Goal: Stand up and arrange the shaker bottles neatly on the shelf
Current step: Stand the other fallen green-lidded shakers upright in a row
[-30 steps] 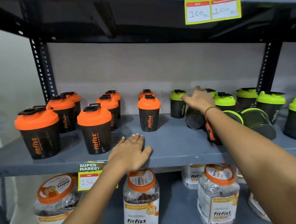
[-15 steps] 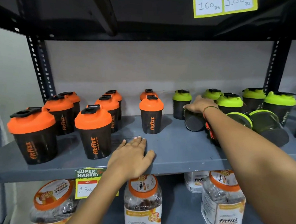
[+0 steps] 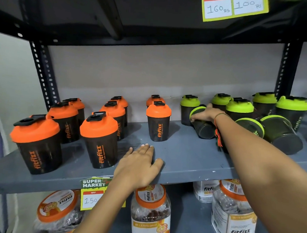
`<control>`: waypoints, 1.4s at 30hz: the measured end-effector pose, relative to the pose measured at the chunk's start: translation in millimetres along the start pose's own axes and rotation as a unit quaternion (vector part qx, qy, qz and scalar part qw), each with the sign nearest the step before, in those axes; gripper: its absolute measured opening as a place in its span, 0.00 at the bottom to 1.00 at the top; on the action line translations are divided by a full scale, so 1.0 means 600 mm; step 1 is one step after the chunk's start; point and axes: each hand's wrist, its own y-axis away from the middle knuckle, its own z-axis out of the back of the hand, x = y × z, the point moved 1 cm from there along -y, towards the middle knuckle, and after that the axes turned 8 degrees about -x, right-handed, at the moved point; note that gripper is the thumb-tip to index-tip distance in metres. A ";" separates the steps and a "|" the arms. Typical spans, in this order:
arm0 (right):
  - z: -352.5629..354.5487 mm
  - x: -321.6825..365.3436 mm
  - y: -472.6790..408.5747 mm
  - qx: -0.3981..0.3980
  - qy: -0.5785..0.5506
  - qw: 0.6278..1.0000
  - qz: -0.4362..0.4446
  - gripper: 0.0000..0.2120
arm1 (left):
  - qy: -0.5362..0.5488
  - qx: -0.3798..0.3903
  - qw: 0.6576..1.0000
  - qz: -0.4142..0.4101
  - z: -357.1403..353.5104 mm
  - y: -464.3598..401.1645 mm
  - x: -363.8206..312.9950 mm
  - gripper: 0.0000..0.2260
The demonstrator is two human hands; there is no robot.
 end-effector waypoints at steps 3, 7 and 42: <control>0.020 0.010 0.021 -0.052 -0.044 0.997 0.030 0.49 | 0.000 0.002 1.000 0.000 0.001 0.002 -0.001 0.30; 0.032 0.025 0.048 -0.109 -0.193 0.974 0.037 0.47 | -0.001 0.002 1.000 -0.002 0.000 0.002 0.000 0.30; 0.020 0.010 0.181 -0.357 -0.264 0.869 0.219 0.35 | -0.004 0.022 1.000 -0.017 -0.004 0.004 0.000 0.26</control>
